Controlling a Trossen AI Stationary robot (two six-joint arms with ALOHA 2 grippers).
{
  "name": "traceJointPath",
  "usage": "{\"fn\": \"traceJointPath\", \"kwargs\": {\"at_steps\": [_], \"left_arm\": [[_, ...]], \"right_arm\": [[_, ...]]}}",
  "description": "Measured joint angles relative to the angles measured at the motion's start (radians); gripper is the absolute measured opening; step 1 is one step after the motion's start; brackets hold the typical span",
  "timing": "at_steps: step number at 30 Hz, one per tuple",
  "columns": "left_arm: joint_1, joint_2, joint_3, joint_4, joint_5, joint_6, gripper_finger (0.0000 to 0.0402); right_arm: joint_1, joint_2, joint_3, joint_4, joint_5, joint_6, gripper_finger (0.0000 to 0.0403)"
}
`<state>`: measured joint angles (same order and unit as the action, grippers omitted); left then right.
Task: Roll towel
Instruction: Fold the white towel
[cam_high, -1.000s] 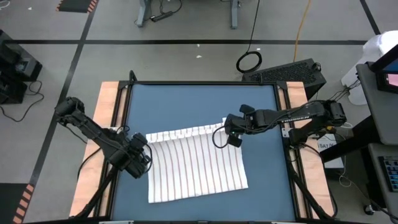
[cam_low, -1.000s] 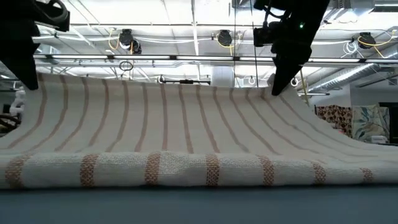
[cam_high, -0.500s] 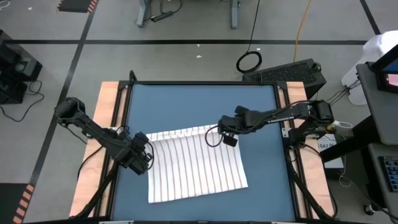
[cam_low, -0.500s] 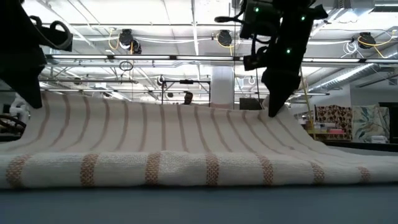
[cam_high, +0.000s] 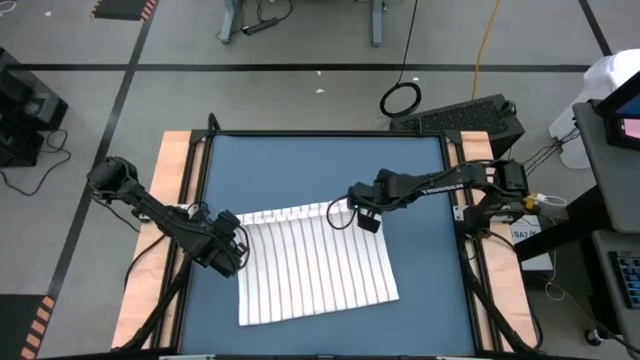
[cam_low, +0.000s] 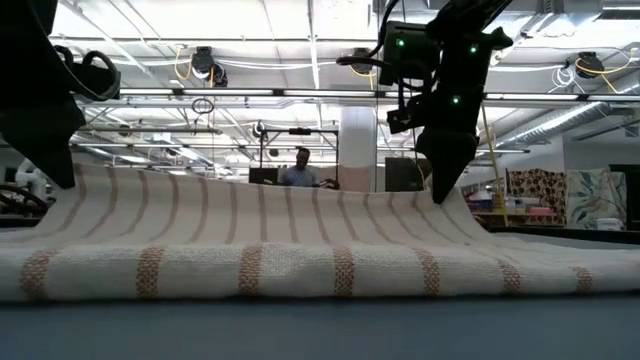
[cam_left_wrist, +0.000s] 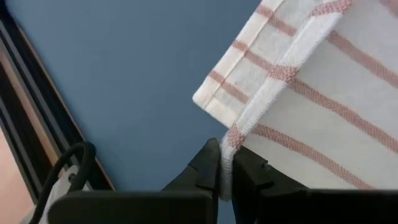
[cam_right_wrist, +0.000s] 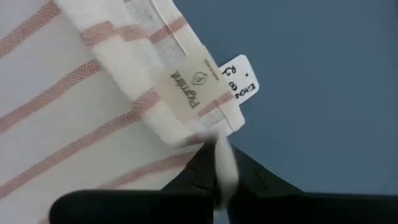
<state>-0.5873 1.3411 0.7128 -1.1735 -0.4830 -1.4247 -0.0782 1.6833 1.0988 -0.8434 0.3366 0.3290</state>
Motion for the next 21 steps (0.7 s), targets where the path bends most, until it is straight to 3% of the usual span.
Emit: {"fn": "traceJointPath", "kwargs": {"at_steps": [15, 21], "left_arm": [[0.048, 0.0, -0.022, 0.029, -0.054, 0.019, 0.0029], [0.098, 0.0, -0.113, 0.182, -0.002, 0.018, 0.0041]], "right_arm": [[-0.041, -0.01, 0.0, -0.079, 0.002, 0.029, 0.0107], [-0.04, -0.066, 0.0, -0.121, 0.0, 0.03, 0.0116]]}}
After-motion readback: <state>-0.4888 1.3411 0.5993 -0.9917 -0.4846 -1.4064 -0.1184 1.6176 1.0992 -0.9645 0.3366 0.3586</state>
